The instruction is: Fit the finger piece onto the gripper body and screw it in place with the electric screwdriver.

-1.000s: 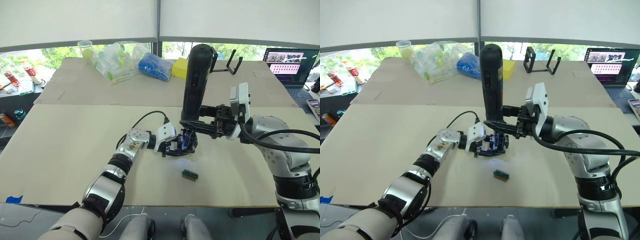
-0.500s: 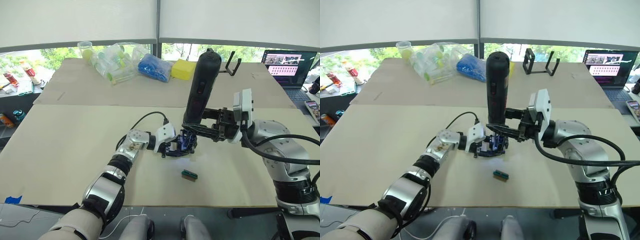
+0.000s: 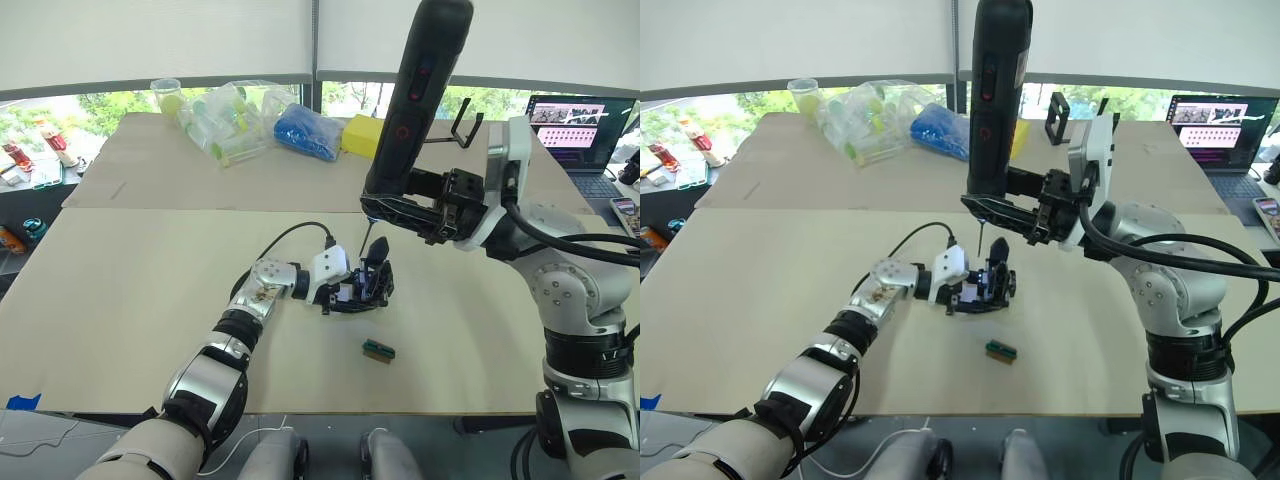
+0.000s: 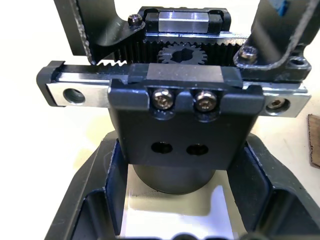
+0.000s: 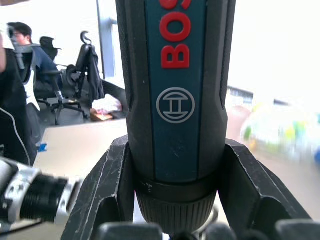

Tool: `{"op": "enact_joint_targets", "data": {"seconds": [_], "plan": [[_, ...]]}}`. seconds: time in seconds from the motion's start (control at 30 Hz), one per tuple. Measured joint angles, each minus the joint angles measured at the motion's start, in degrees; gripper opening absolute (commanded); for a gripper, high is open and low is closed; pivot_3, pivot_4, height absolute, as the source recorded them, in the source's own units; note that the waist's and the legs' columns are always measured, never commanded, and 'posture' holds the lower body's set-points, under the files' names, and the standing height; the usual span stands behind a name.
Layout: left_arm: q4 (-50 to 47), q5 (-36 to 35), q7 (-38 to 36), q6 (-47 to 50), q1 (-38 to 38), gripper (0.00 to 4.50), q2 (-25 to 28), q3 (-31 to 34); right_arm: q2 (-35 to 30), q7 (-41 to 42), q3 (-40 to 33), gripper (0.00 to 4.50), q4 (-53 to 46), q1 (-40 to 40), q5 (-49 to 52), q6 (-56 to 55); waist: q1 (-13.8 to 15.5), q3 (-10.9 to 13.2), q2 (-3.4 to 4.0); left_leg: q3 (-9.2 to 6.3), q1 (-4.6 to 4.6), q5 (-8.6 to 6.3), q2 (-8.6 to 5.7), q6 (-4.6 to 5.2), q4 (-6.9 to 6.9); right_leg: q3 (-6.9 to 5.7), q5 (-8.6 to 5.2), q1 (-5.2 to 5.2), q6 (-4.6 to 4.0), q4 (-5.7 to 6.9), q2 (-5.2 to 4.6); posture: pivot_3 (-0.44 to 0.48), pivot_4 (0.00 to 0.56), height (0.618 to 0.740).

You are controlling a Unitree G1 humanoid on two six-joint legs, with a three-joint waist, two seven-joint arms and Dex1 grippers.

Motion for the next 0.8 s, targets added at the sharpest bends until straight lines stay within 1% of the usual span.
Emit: {"op": "enact_joint_targets", "data": {"seconds": [0.13,0.2,0.3,0.4,0.5,0.53,0.63,0.67,0.73,0.8], "plan": [[0.00,0.04,0.12,0.03,0.00,2.28,0.06,0.05,-0.19,0.02,-0.12,1.91,-0.35,0.01,1.54,1.79,-0.01,0.00,0.00,0.01,0.00,0.00,0.00,0.00,0.00,0.01,0.00,-0.01,0.00,0.00,0.00,0.000,0.150,0.740],[-0.01,-0.03,0.13,0.25,0.00,3.31,0.05,0.08,-0.32,-0.03,-0.15,1.91,-0.76,0.00,2.49,2.81,0.00,0.00,0.00,0.01,0.00,0.00,0.00,0.00,0.01,0.02,0.00,0.00,0.00,0.00,-0.01,0.000,0.150,0.740],[-0.42,0.07,-0.30,1.27,0.48,4.47,1.50,0.23,-0.60,0.06,-0.29,1.91,-2.61,0.00,5.06,4.77,-0.05,0.00,0.00,0.01,0.00,0.00,0.00,0.00,-0.03,0.03,0.00,-0.05,0.00,0.01,-0.01,0.000,0.150,0.740],[-8.45,-2.12,-4.95,4.62,3.69,4.50,5.94,0.60,-2.17,0.98,-0.93,1.91,-6.03,0.54,10.20,7.73,-0.21,0.01,0.01,0.01,-0.27,0.03,0.02,-0.04,-0.08,0.06,0.00,-0.36,-0.01,0.11,-0.02,0.000,0.150,0.740],[-17.67,-4.76,-9.00,9.43,6.60,4.50,9.36,0.80,-3.42,1.94,-1.34,1.91,-9.03,2.84,12.65,8.90,-0.05,0.01,0.01,-0.03,-0.40,0.03,0.01,-0.04,0.00,0.04,0.01,-0.41,-0.02,0.12,-0.03,0.000,0.150,0.740],[-22.08,-6.09,-10.45,11.80,8.18,4.50,10.86,0.74,-3.58,2.11,-1.36,1.91,-10.28,4.23,12.73,8.94,-0.01,0.01,0.02,-0.03,-0.43,0.03,0.01,-0.03,0.02,0.04,0.01,-0.41,-0.03,0.09,-0.02,0.000,0.150,0.740],[-35.26,-9.08,-14.63,17.88,13.04,4.50,16.04,-0.23,-4.49,2.70,-1.63,1.91,-13.89,10.78,12.35,8.58,0.00,0.01,0.02,-0.04,-0.41,0.01,0.01,0.00,0.03,0.13,0.02,-0.34,-0.04,0.08,-0.04,0.000,0.150,0.740],[-38.16,-9.47,-15.42,18.87,14.19,4.50,17.19,-0.72,-4.68,3.00,-1.65,1.91,-14.69,12.90,11.95,8.24,0.05,0.02,0.03,-0.06,-0.40,0.01,0.01,0.00,0.04,0.15,0.02,-0.33,-0.04,0.06,-0.04,0.000,0.150,0.740],[-42.93,-10.20,-16.31,19.81,16.42,4.50,18.34,-2.16,-5.08,3.58,-1.67,1.91,-16.04,17.52,9.99,6.70,0.23,0.03,0.04,-0.05,-0.39,0.01,0.00,0.00,0.11,0.13,0.02,-0.32,-0.04,0.00,-0.03,0.000,0.150,0.740],[-45.27,-10.29,-16.22,20.38,17.75,4.50,18.13,-3.73,-5.12,3.78,-2.04,1.91,-17.34,21.61,7.47,4.18,0.39,0.03,0.04,-0.05,-0.35,0.02,0.00,-0.01,0.14,0.10,0.02,-0.27,-0.03,-0.01,0.00,0.000,0.150,0.740]]}}
